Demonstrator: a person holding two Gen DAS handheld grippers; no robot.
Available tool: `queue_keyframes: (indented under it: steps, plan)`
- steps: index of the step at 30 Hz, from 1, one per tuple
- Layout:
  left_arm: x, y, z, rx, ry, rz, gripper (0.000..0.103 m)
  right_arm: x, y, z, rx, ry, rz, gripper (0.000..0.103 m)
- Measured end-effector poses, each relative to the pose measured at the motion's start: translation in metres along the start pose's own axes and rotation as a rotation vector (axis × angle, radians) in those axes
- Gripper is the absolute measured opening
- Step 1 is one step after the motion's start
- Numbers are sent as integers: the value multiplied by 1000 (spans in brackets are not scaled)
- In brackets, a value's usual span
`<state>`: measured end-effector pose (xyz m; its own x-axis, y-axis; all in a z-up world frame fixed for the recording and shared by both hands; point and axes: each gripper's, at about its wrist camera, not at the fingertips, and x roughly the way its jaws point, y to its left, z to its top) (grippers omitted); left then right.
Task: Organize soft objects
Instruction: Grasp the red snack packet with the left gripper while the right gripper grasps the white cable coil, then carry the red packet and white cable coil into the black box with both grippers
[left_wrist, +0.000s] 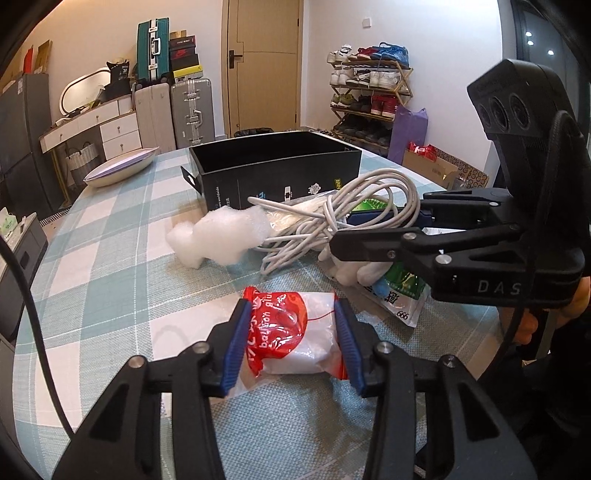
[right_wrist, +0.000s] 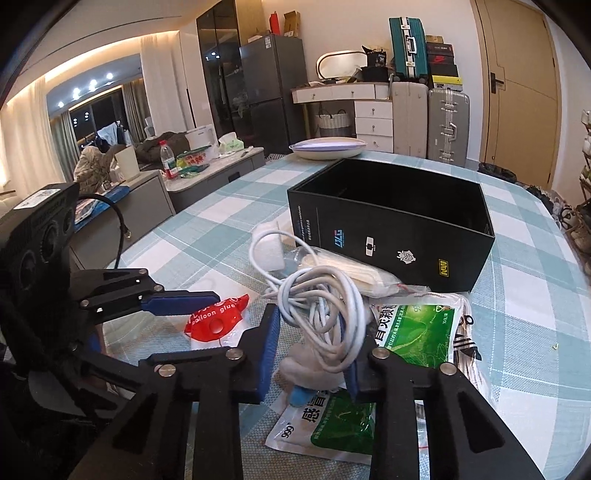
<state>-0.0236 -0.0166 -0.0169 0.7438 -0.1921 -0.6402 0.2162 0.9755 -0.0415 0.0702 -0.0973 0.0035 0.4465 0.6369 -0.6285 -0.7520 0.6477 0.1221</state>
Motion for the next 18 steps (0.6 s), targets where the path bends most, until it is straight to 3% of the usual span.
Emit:
queue_keyframes:
  steps: [5, 13, 15, 16, 17, 18]
  plan:
    - [-4, 1, 2, -7, -20, -8, 45, -13, -2, -3, 14, -35, 21, 15]
    - [-4, 1, 3, -9, -24, -9, 45, -22, -6, -3, 21, -34, 44, 15]
    - [-4, 1, 3, -9, -24, -8, 45, -17, -5, -2, 23, -16, 41, 24]
    - [-4, 1, 3, -9, -24, -8, 45, -15, -6, -2, 26, -6, 45, 41]
    - [-4, 1, 3, -11, -23, -6, 45, -14, -5, -2, 24, -5, 41, 48]
    - [-4, 2, 3, -12, -22, -5, 45, -12, -5, -2, 17, -5, 40, 48]
